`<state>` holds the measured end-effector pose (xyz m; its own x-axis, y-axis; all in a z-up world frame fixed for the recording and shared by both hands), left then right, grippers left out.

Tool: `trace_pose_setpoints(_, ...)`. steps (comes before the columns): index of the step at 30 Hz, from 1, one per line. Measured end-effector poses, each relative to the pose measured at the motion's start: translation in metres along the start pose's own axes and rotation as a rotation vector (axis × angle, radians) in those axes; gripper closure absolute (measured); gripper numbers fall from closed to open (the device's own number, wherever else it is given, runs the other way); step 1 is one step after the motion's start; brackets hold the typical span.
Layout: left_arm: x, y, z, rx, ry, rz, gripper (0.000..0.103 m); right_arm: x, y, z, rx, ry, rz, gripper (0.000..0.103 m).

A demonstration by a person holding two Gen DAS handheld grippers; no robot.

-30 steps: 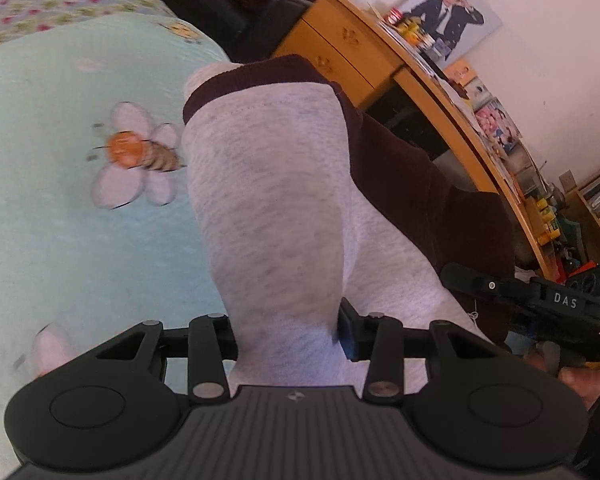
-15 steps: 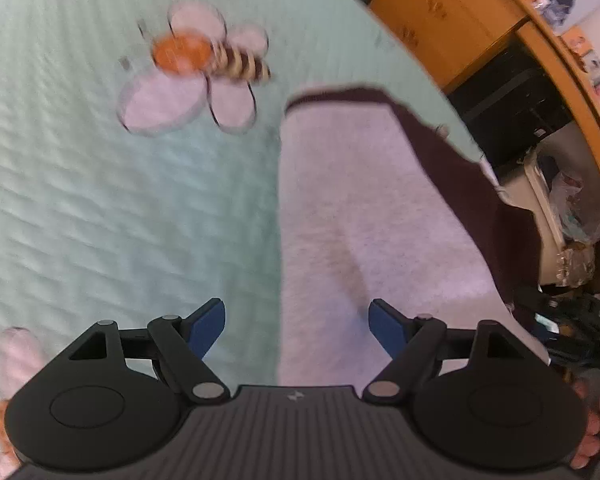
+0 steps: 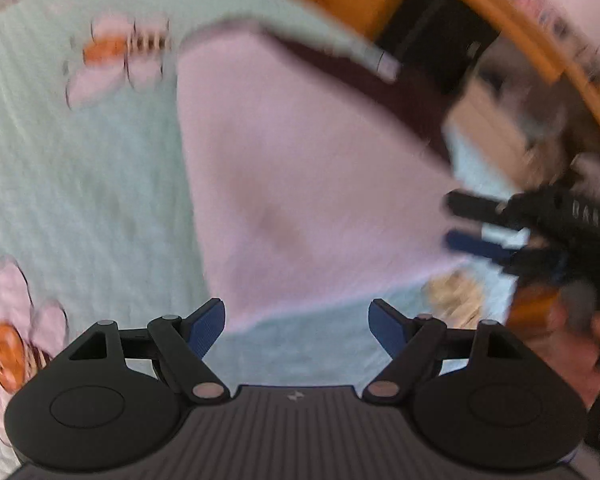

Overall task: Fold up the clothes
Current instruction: 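Open both grippers to release the folded sweatshirt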

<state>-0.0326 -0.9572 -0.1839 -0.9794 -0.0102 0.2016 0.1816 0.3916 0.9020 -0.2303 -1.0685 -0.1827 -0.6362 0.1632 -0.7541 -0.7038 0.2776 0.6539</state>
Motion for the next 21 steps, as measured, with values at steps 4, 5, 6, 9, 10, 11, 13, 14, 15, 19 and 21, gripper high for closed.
trace_pose_setpoints(4, -0.011, 0.004, 0.012, -0.014, 0.117, 0.017, 0.034, 0.021, 0.029, -0.007, 0.016, -0.105, -0.051, 0.066)
trace_pose_setpoints(5, -0.008, 0.012, 0.008, 0.01, 0.105, 0.018, 0.033, 0.007, 0.039, -0.004, 0.027, -0.06, -0.082, 0.062)
trace_pose_setpoints(6, -0.006, 0.02, 0.003, 0.035, 0.094, 0.02, 0.032, -0.006, 0.045, -0.001, 0.035, -0.028, -0.109, 0.051)
trace_pose_setpoints(9, 0.003, 0.038, -0.016, 0.099, 0.047, 0.016, 0.031, -0.035, 0.041, -0.004, 0.074, 0.015, -0.17, 0.036)
trace_pose_setpoints(10, 0.006, 0.036, -0.025, 0.108, 0.027, 0.008, 0.03, -0.039, 0.032, -0.008, 0.081, 0.015, -0.179, 0.036)
trace_pose_setpoints(11, 0.008, 0.034, -0.033, 0.117, 0.007, 0.001, 0.029, -0.037, 0.02, -0.014, 0.077, 0.005, -0.172, 0.036)
trace_pose_setpoints(13, 0.009, 0.015, -0.039, 0.083, -0.018, -0.018, 0.026, -0.02, -0.002, -0.028, 0.071, -0.016, -0.09, 0.04)
trace_pose_setpoints(14, 0.008, 0.001, -0.04, 0.053, -0.026, -0.028, 0.026, -0.008, -0.009, -0.032, 0.065, -0.024, -0.033, 0.045)
trace_pose_setpoints(15, 0.006, -0.009, -0.038, 0.022, -0.027, -0.041, 0.027, -0.002, -0.01, -0.035, 0.066, -0.014, 0.013, 0.054)
trace_pose_setpoints(19, -0.005, -0.017, -0.017, -0.093, 0.038, -0.123, 0.036, -0.015, 0.017, -0.032, 0.12, 0.148, 0.151, 0.041)
trace_pose_setpoints(21, -0.002, 0.0, -0.018, -0.088, 0.051, -0.139, 0.035, -0.032, 0.031, -0.029, 0.162, 0.24, 0.296, 0.038)
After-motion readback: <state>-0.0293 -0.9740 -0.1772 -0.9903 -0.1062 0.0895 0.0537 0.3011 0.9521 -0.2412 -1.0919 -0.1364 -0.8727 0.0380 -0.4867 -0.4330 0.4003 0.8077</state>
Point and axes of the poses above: each gripper's, at about its wrist camera, not at the fingertips, and y roughly against the way its jaws point, x to its right, z to its underside, the point moved 8 cm from there along -y, roughly the way its jaws point, and after that the axes turned 13 degrees about -y, right-handed, at the moved point
